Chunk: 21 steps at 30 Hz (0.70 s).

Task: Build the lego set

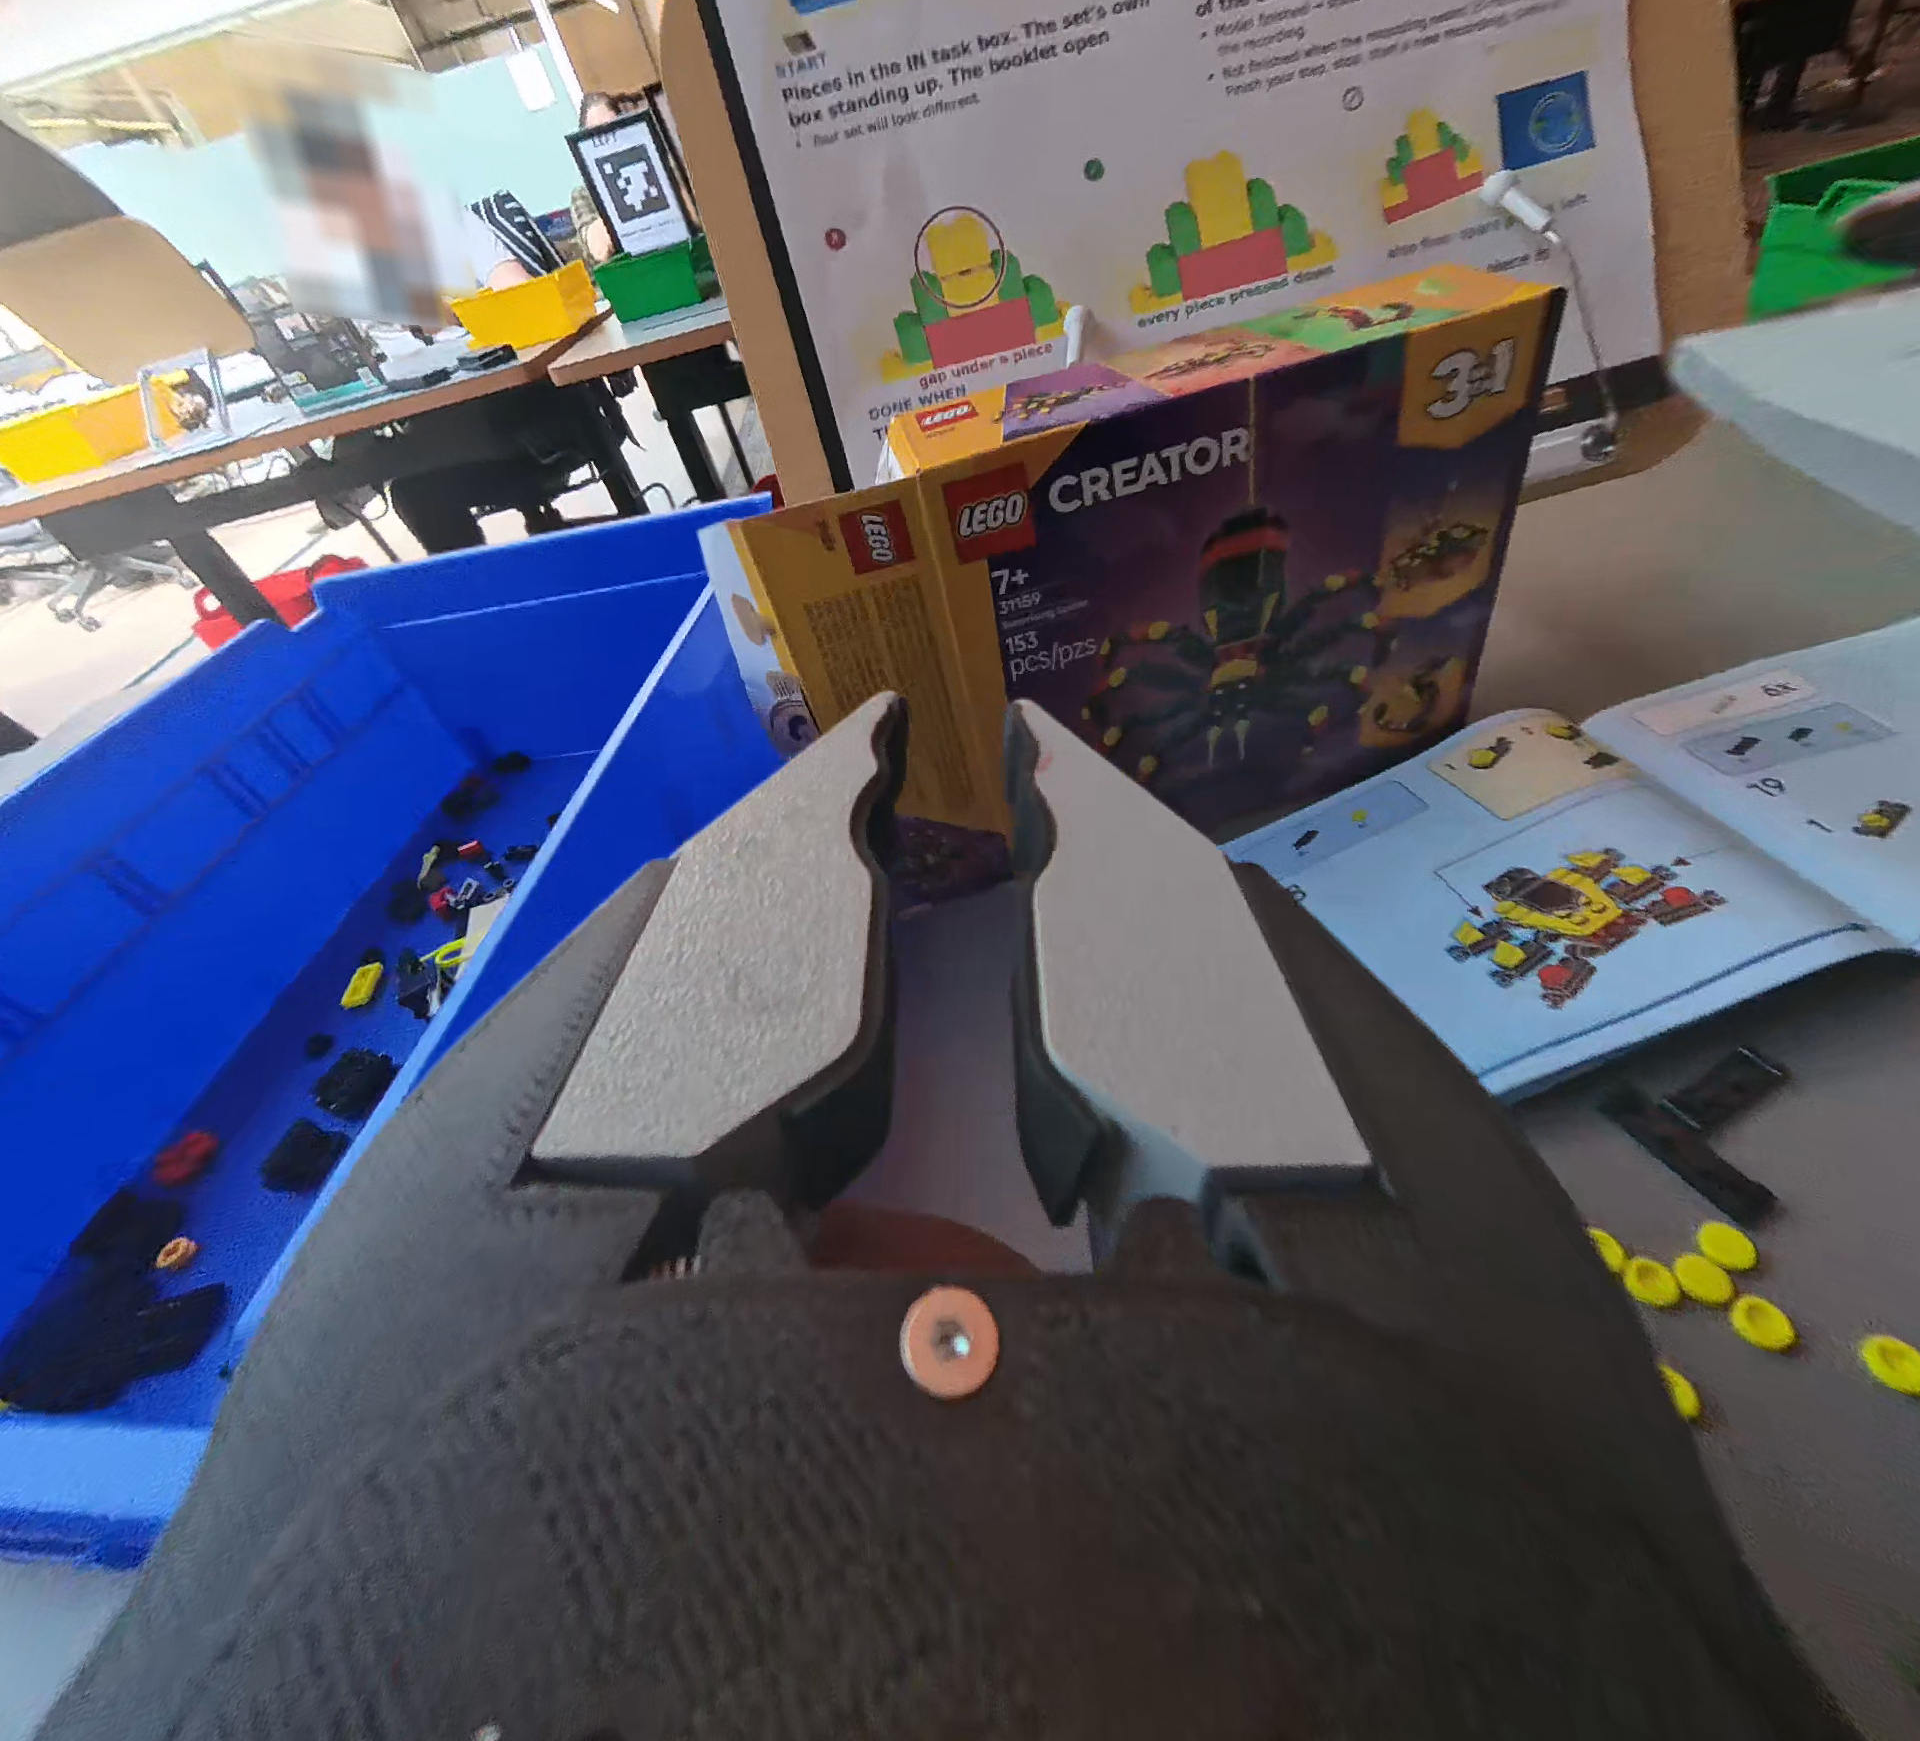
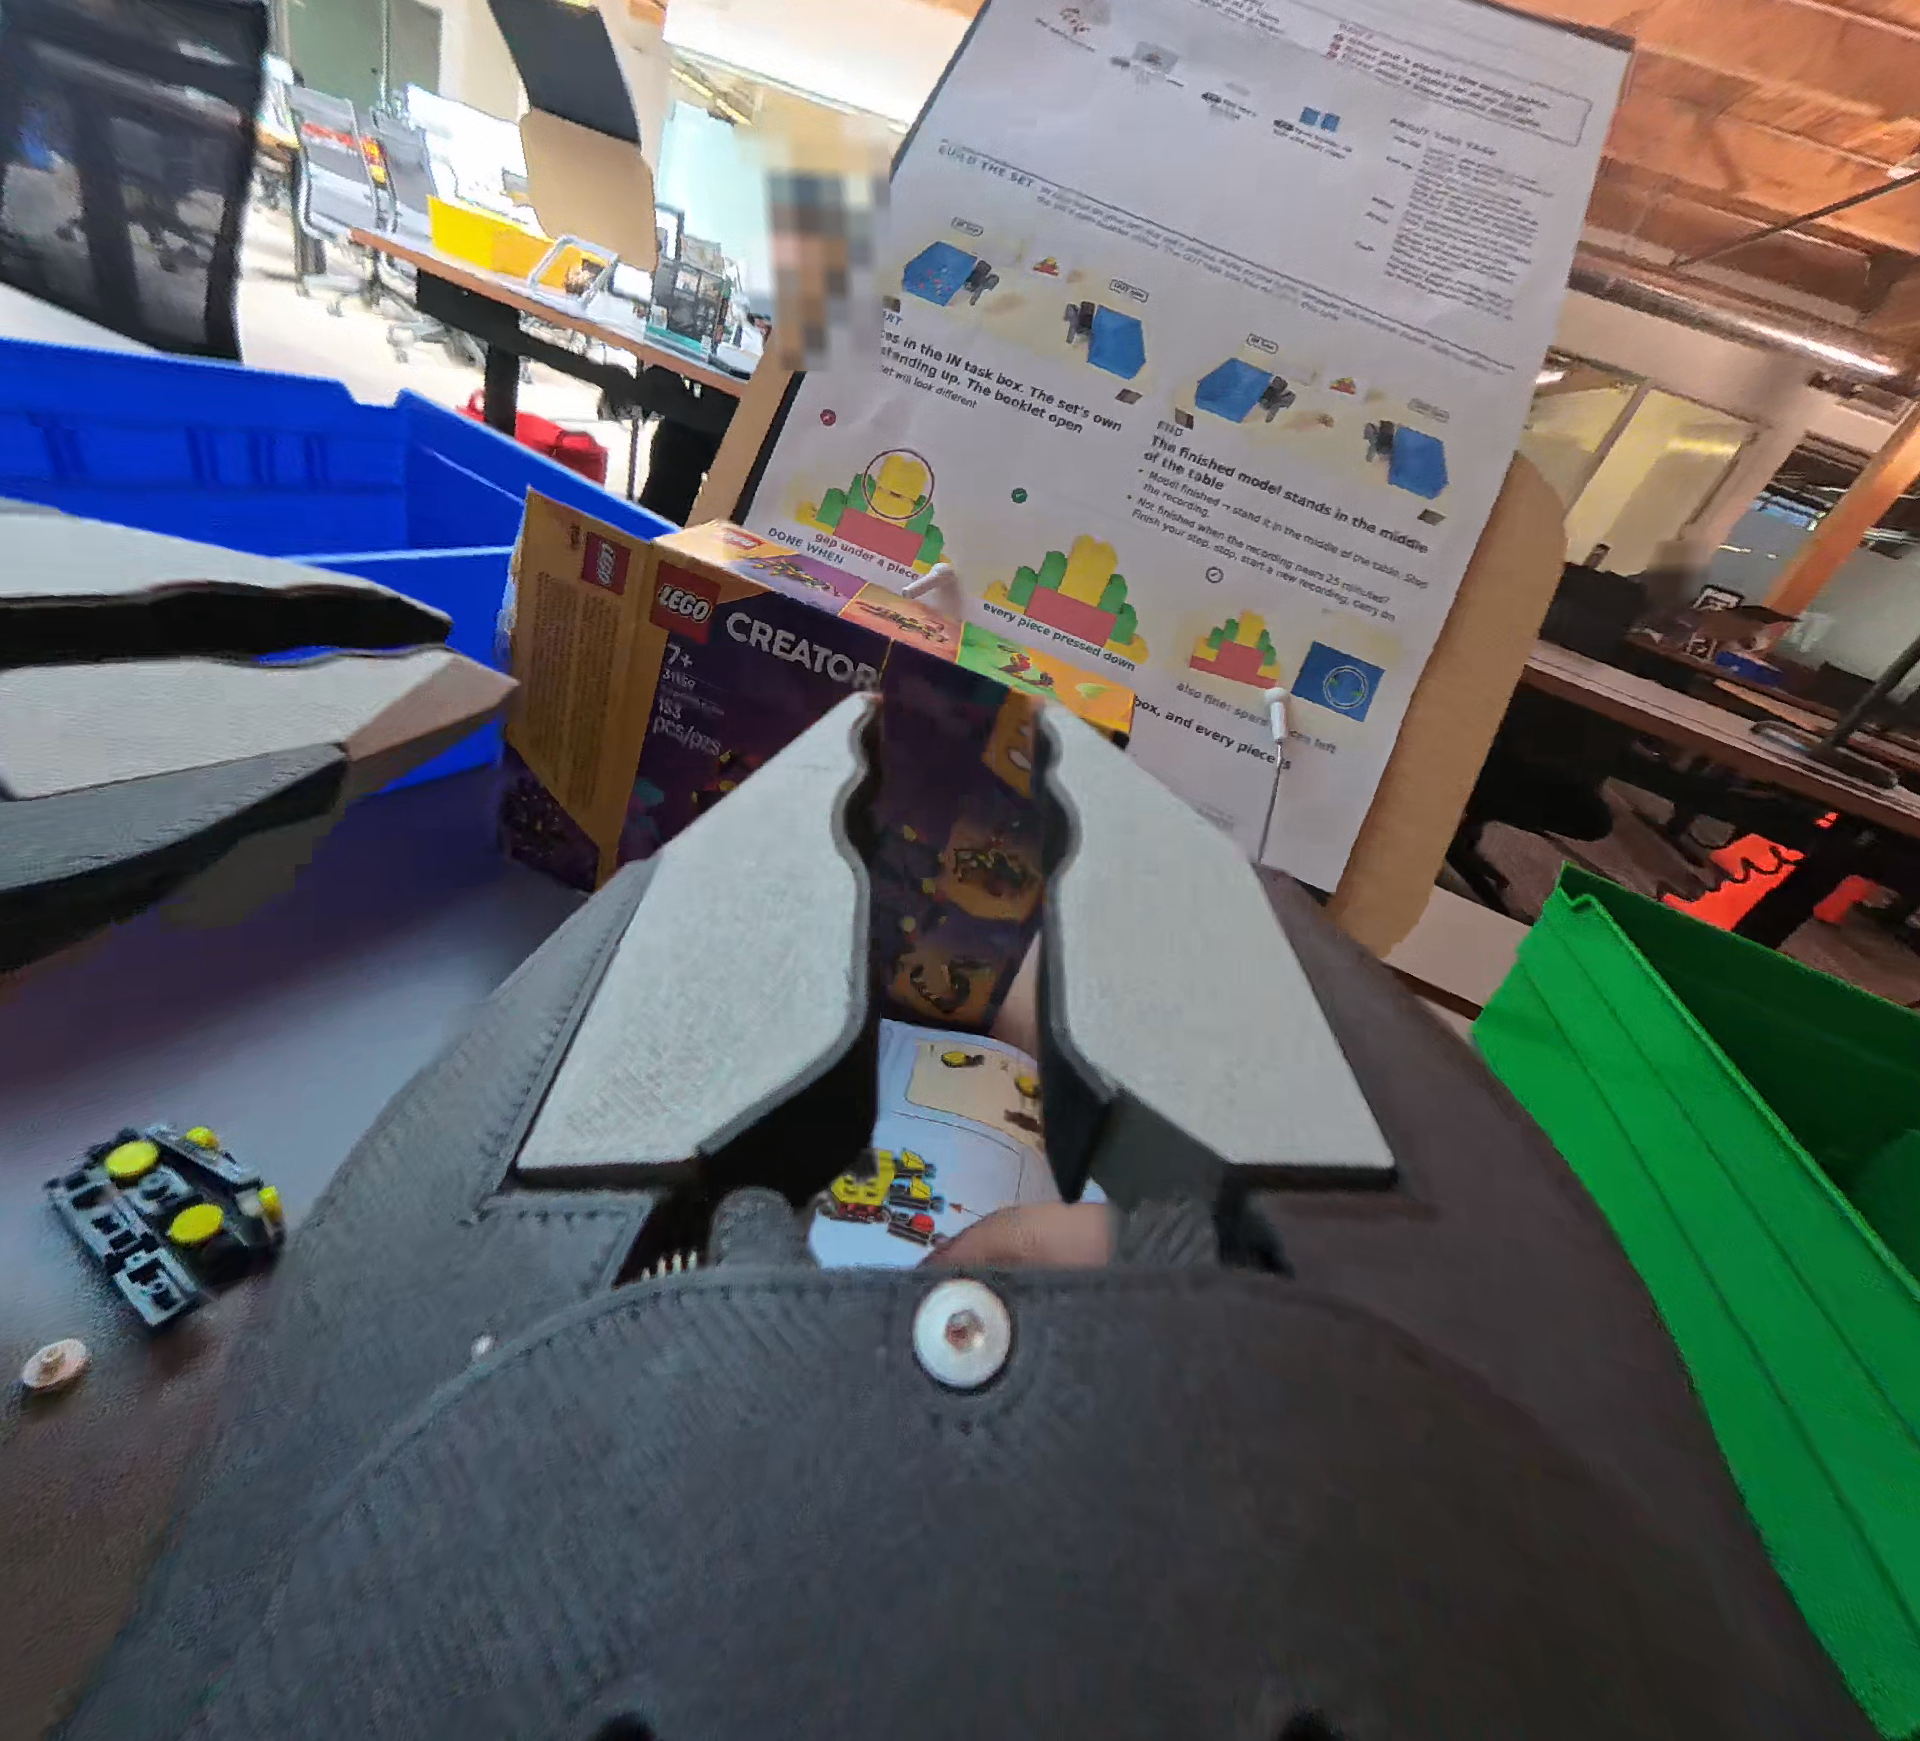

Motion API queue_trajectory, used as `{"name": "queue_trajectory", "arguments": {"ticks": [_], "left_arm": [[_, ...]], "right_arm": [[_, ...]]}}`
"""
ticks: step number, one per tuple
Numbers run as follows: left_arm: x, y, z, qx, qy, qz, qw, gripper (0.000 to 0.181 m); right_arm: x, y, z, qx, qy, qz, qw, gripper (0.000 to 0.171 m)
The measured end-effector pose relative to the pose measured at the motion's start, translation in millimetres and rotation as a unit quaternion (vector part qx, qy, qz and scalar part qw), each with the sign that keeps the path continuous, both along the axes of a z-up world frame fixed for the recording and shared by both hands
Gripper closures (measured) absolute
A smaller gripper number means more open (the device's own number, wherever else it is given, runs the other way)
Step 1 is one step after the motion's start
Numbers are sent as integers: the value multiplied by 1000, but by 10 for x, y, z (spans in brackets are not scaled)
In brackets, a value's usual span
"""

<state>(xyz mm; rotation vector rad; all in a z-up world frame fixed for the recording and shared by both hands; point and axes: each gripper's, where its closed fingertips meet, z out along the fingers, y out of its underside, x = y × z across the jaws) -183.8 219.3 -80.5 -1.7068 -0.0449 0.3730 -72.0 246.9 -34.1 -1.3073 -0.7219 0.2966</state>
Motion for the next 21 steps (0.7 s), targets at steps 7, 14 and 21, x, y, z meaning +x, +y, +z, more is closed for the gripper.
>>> {"name": "queue_trajectory", "arguments": {"ticks": [7, 14, 21], "left_arm": [[-144, -31, -95, 12, 4, 37, 999, 126], [-289, -88, 65, 60, -32, 64, 996, 122], [-352, 229, 403, 112, -88, 91, 986, 123]], "right_arm": [[-193, -781, 521, 31, 96, 140, 985, 39], [-91, -1080, 772, 45, 187, 219, 957, 27], [-691, -1463, 563, 57, 88, 175, 979, 19]]}}
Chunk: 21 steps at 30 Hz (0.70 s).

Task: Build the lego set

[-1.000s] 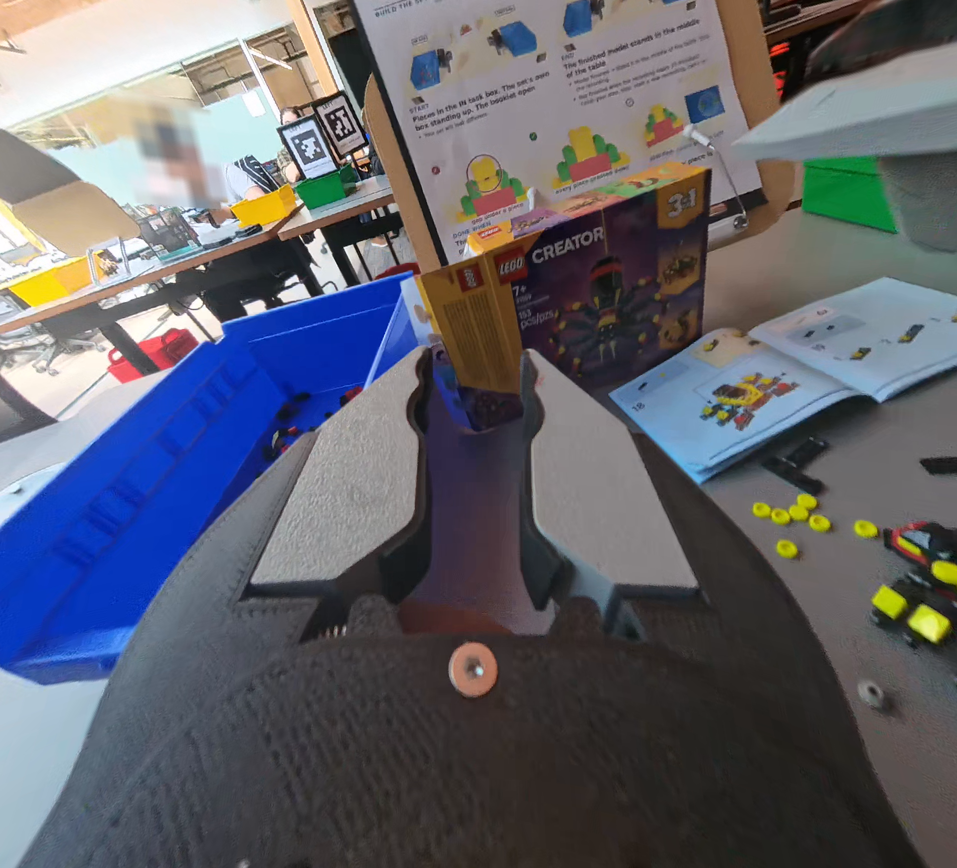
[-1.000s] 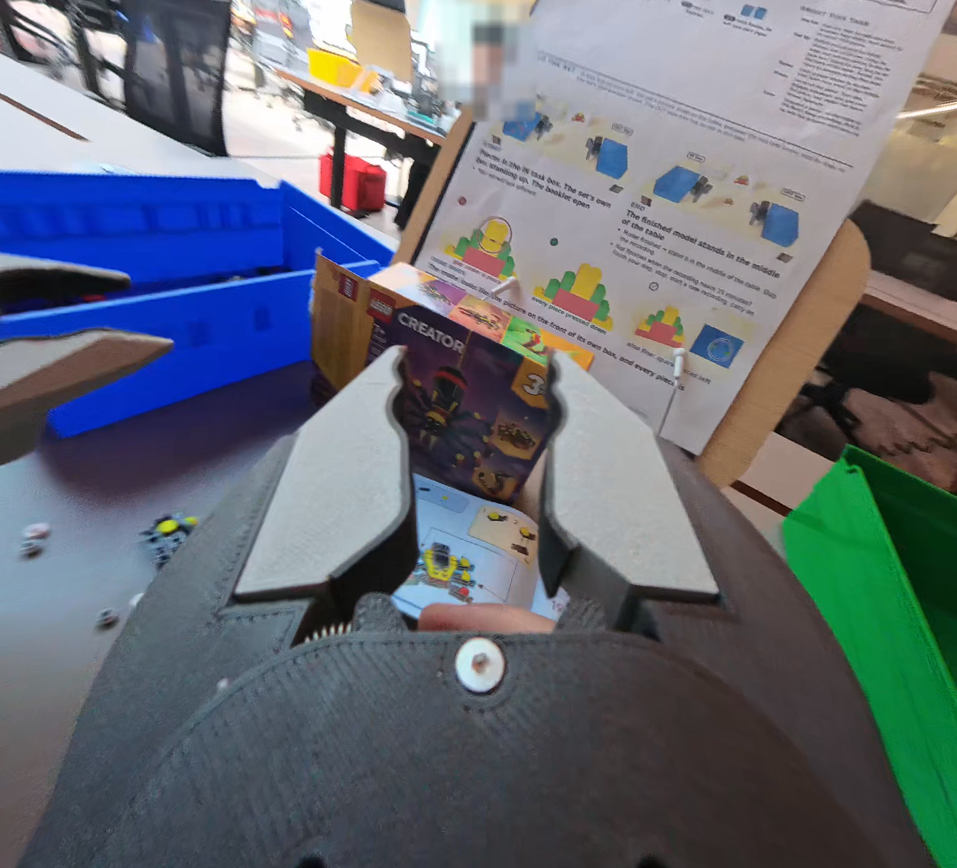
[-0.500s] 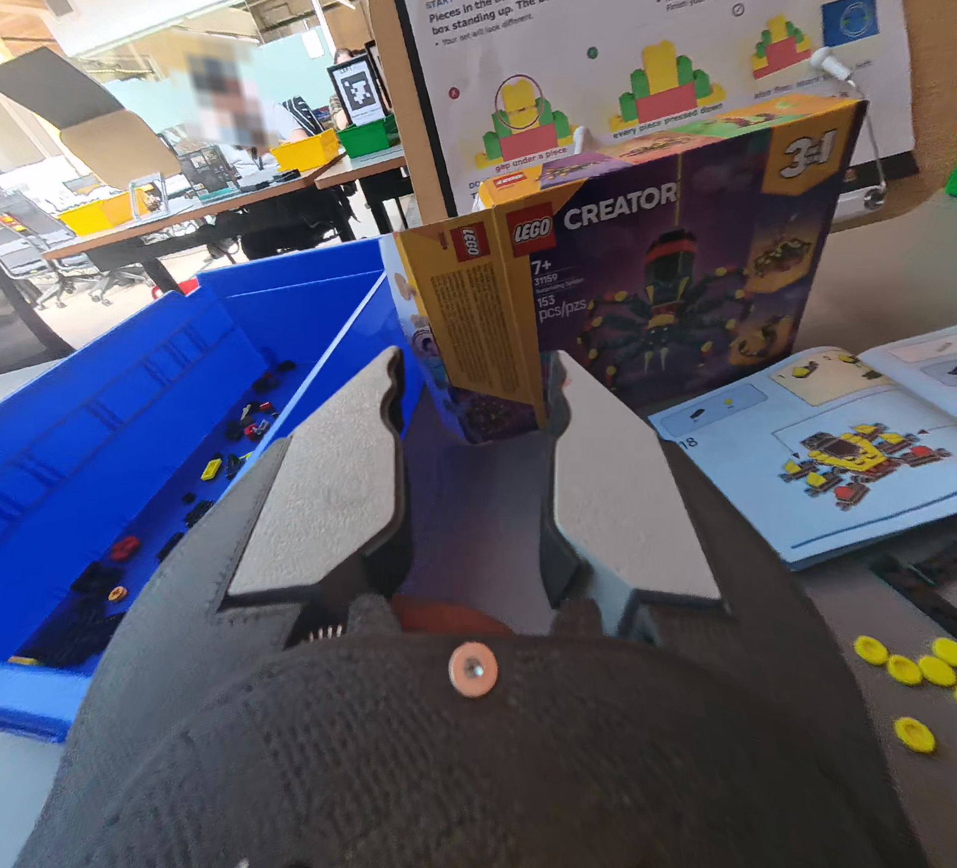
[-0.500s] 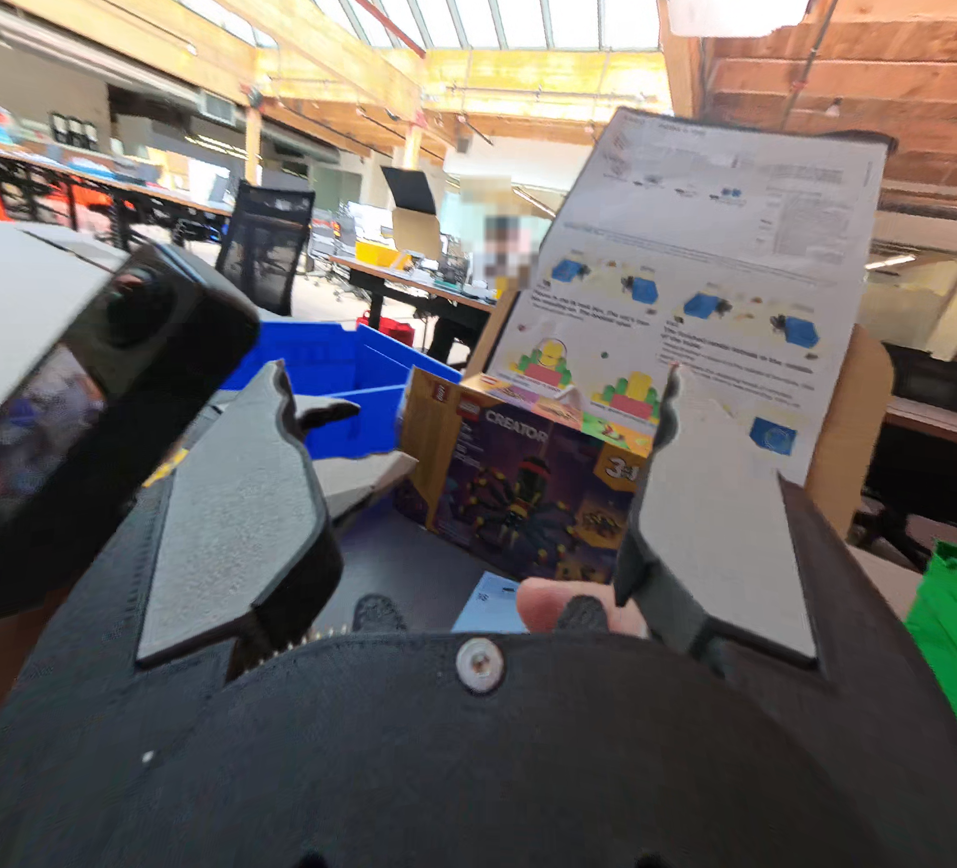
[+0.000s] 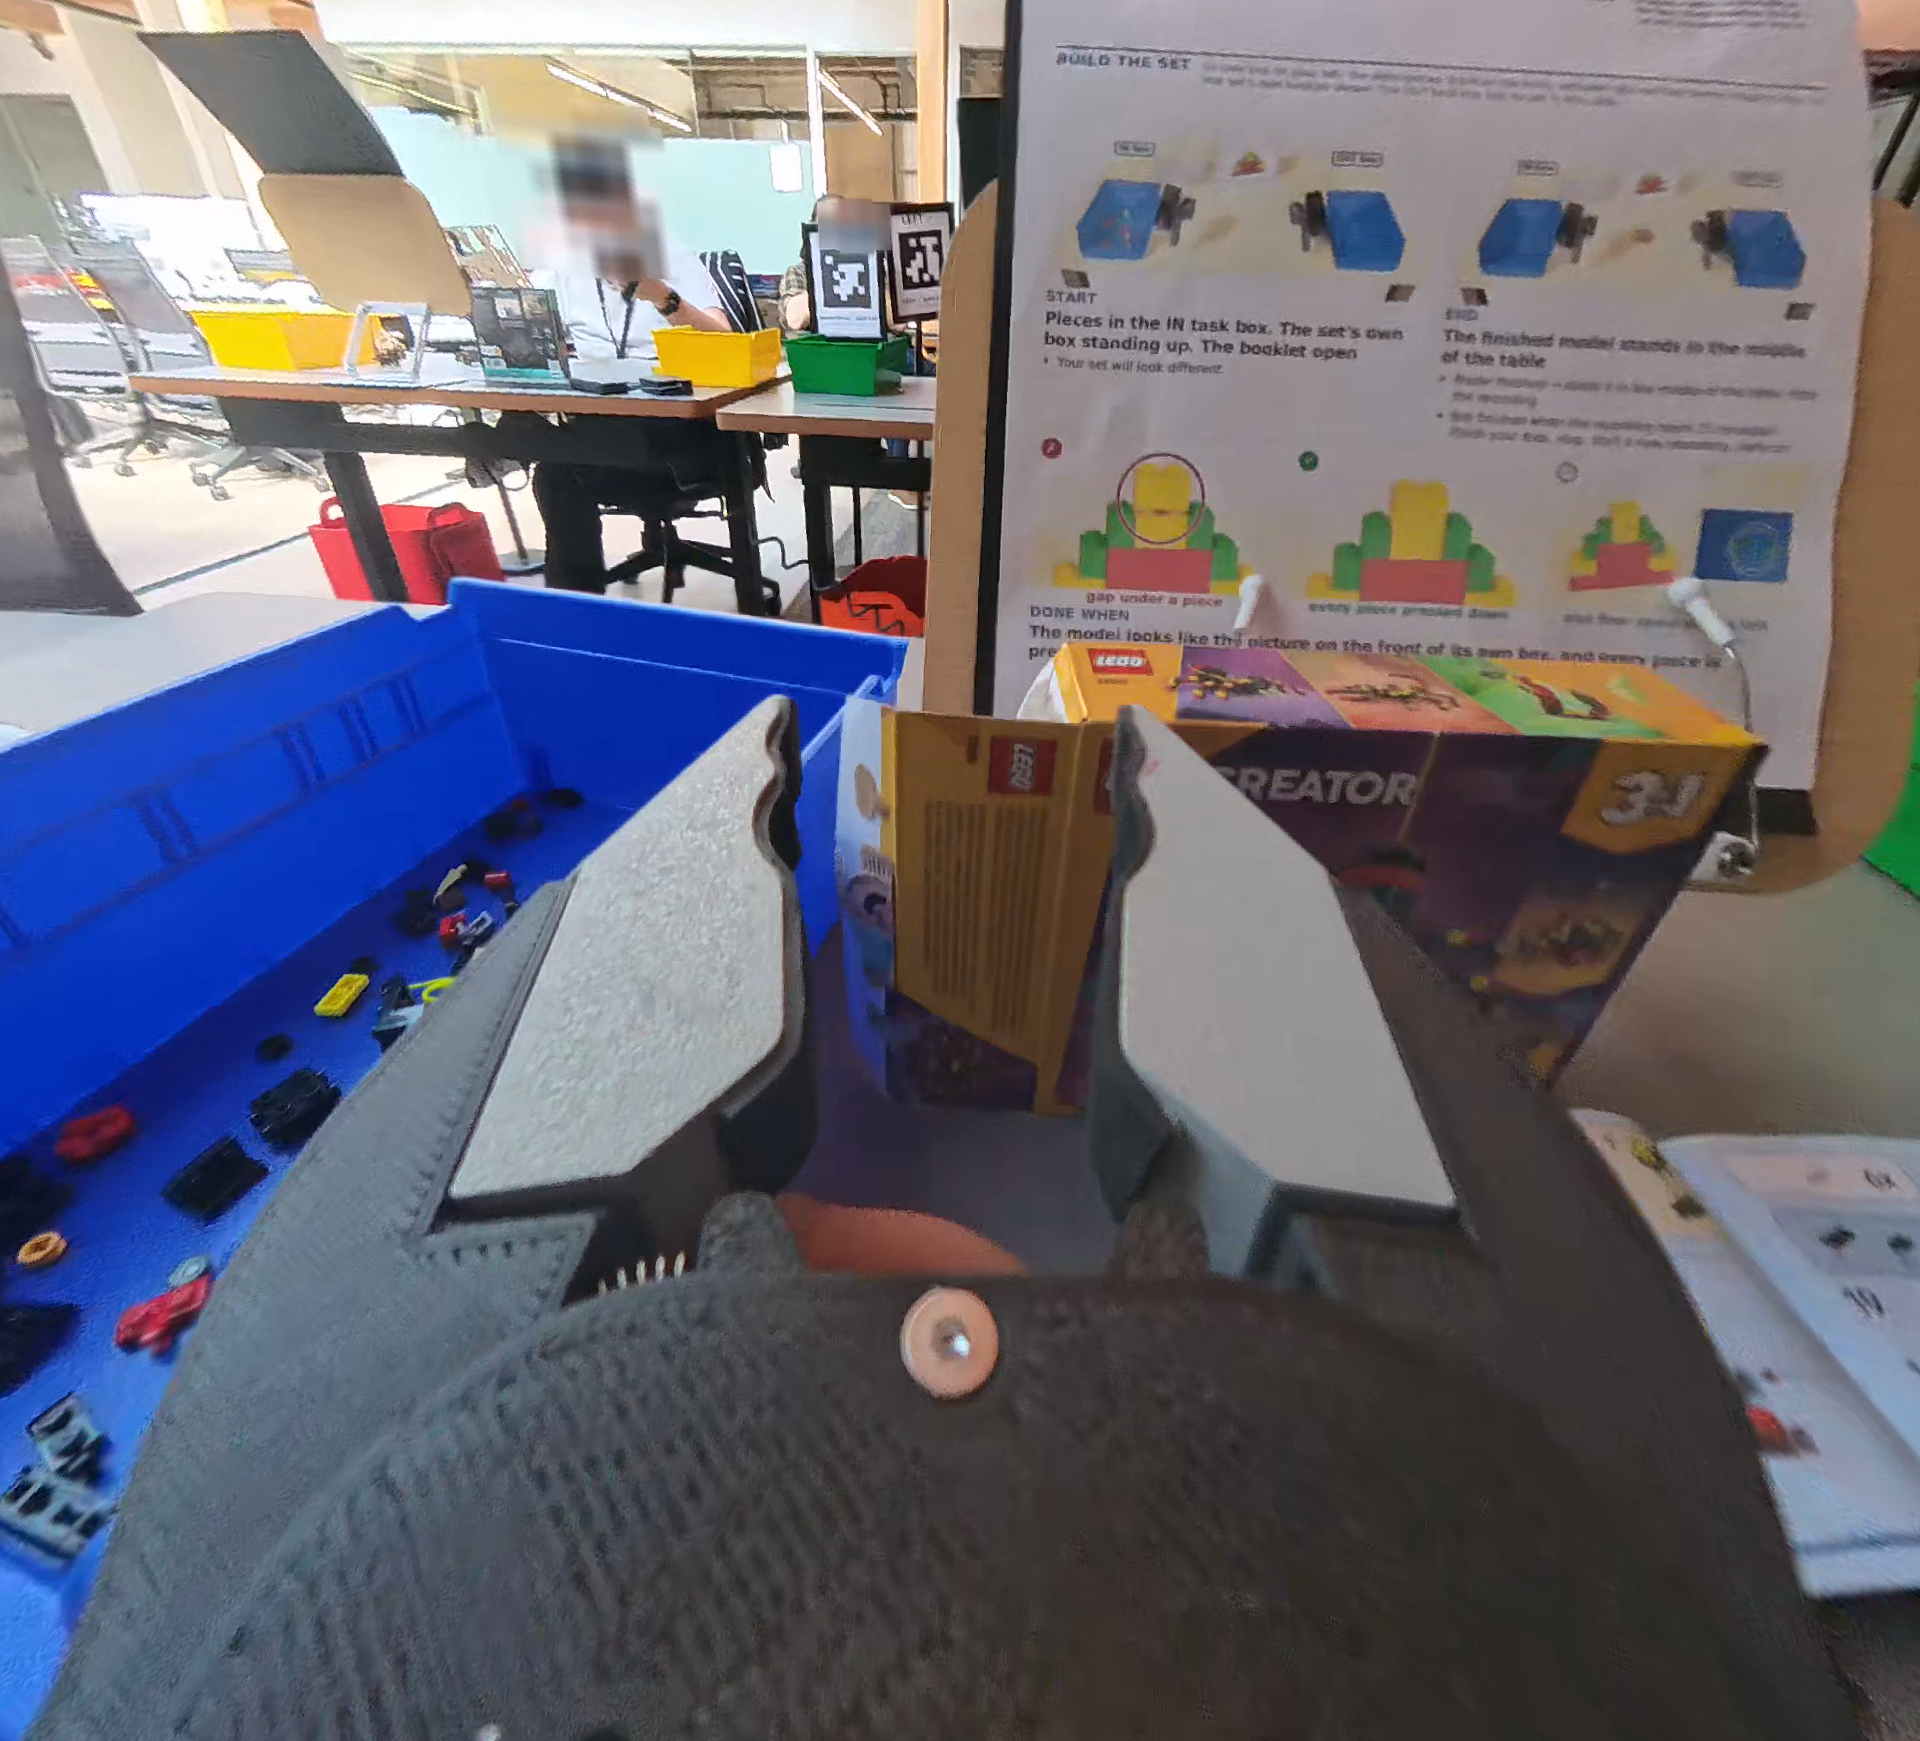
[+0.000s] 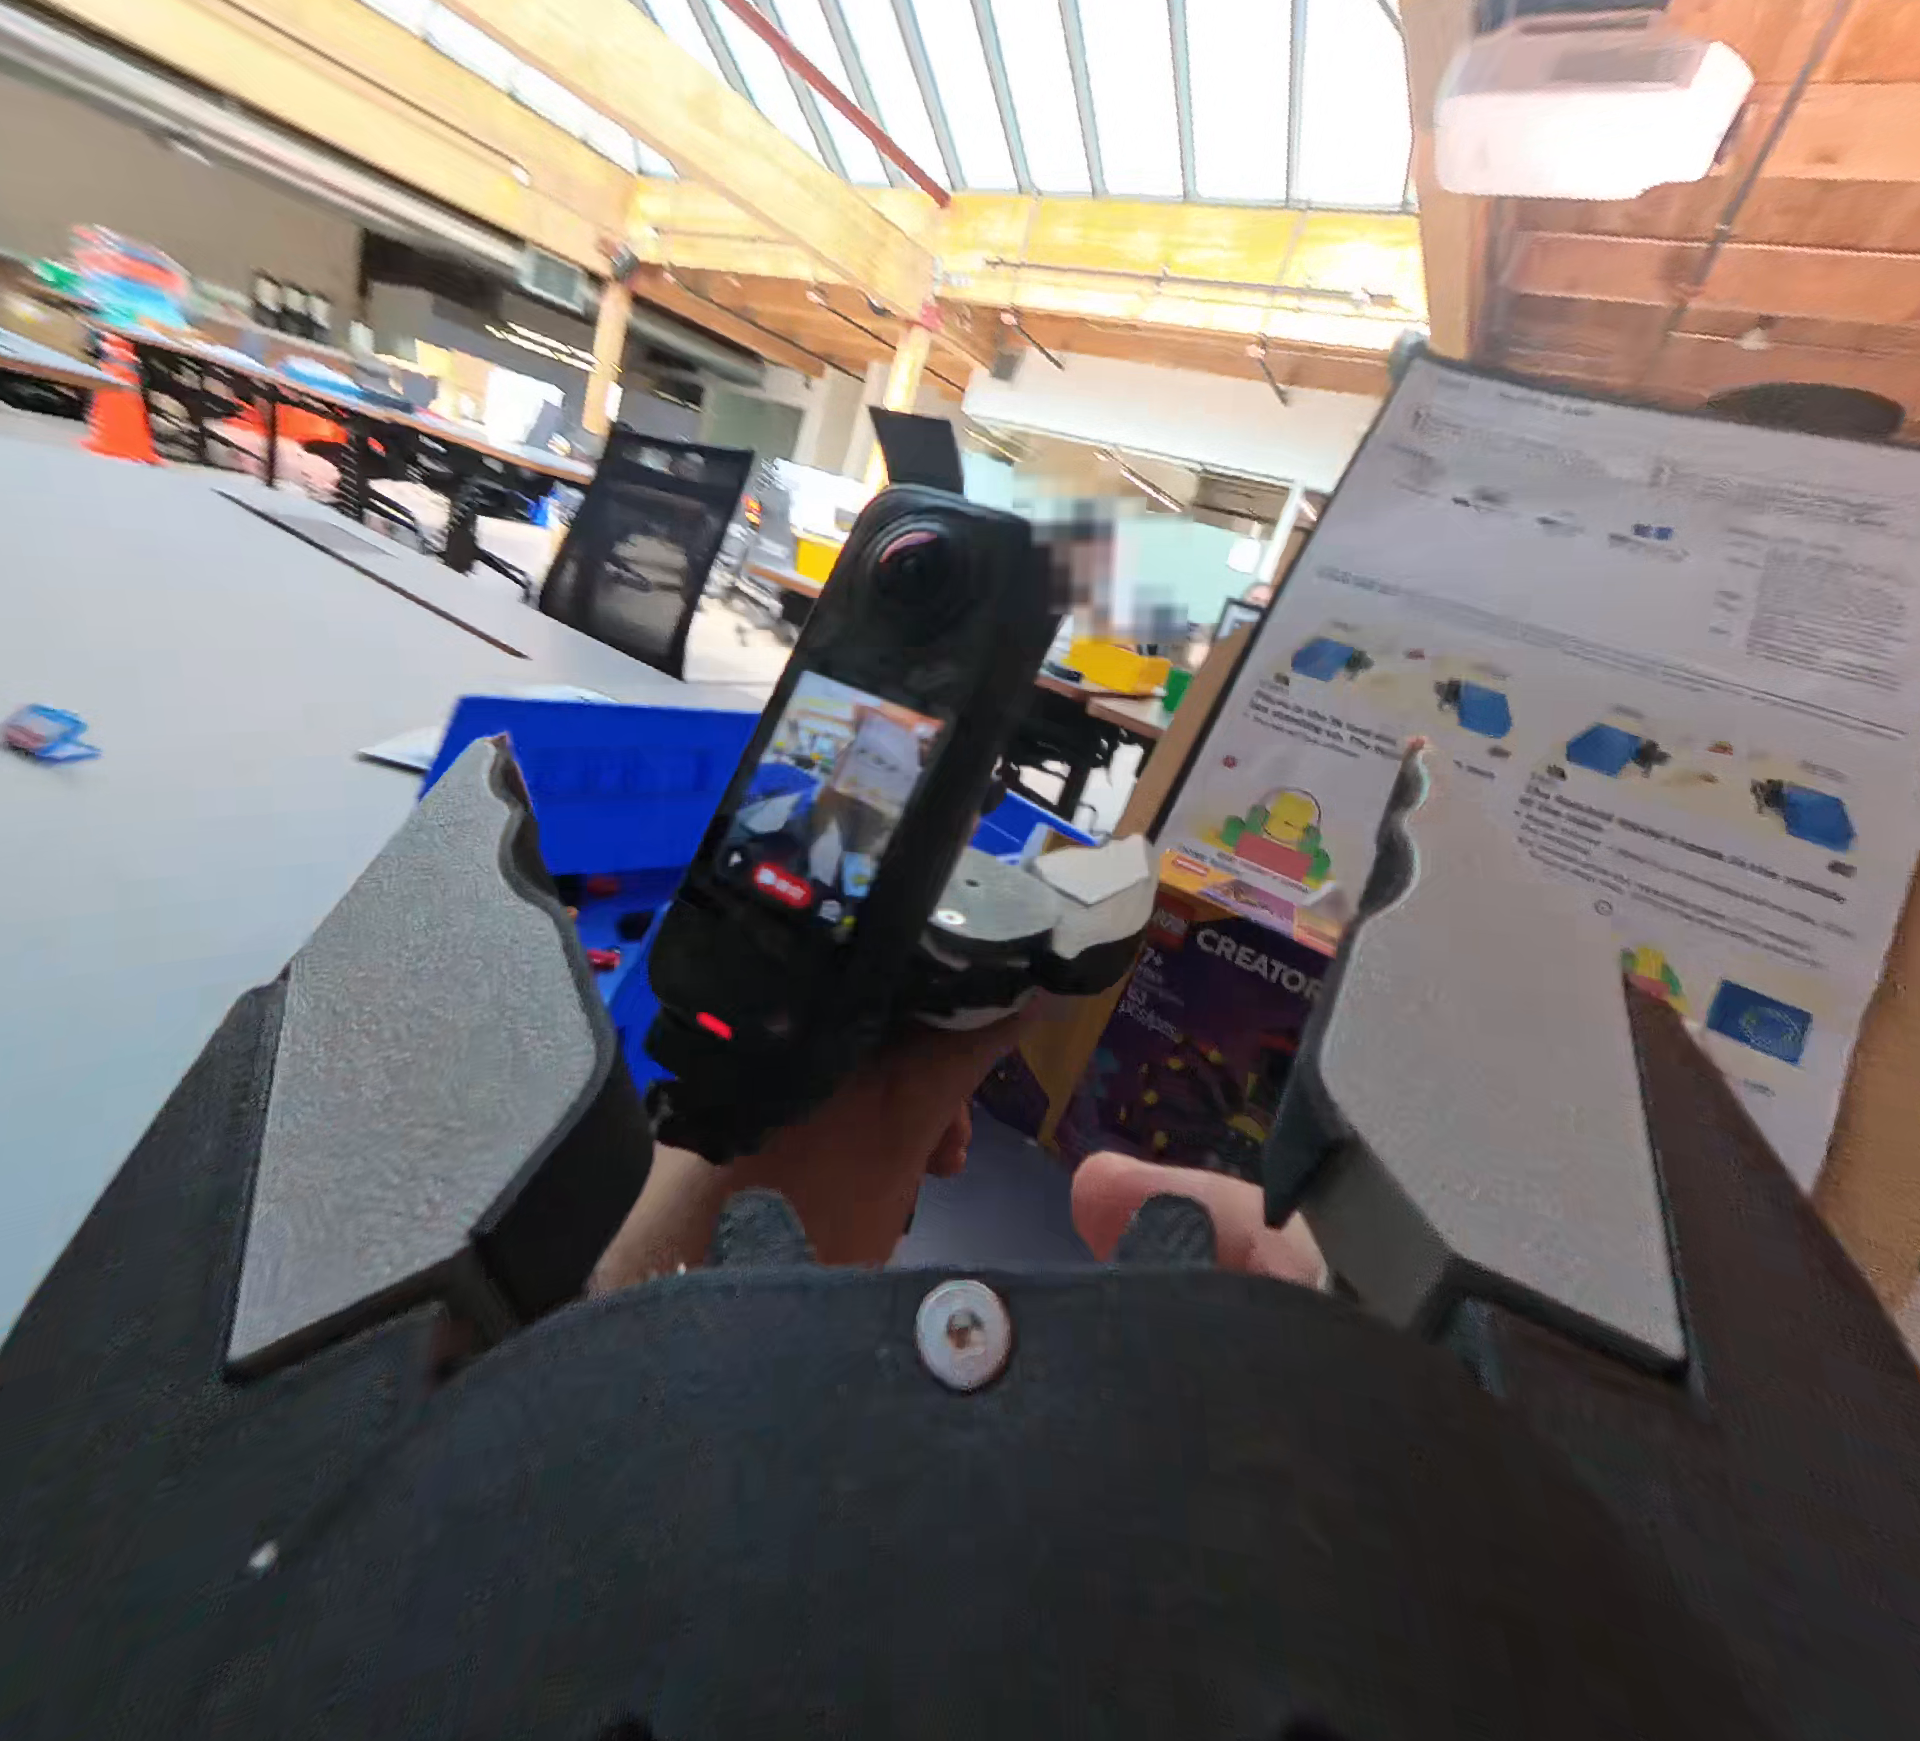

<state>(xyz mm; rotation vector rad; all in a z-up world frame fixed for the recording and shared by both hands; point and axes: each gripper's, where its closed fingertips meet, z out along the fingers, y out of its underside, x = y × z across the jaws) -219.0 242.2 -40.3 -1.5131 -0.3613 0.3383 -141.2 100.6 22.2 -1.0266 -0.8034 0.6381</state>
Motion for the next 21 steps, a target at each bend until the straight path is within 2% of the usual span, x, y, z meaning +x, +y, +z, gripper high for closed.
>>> {"name": "queue_trajectory", "arguments": {"ticks": [4, 7, 14, 15, 17, 21], "left_arm": [[15, 206, -174, -22, 2, 13, 1000, 125], [-51, 177, -243, -34, 26, 27, 999, 127], [-200, 167, -433, -56, 14, 32, 998, 128], [-187, 150, -428, -53, 11, 29, 998, 128], [-165, 88, -387, -42, 12, 30, 999, 130], [-75, 47, -347, -40, 46, 21, 998, 132]], "right_arm": [[-441, 271, -375, -78, -60, -51, 994, 17], [-553, 465, -620, -108, -109, -101, 983, 15], [-635, 538, -806, -145, -116, -118, 976, 24], [-614, 542, -822, -147, -116, -117, 975, 26], [-582, 518, -837, -148, -109, -99, 978, 17], [-542, 440, -850, -155, -92, -79, 980, 22]]}}
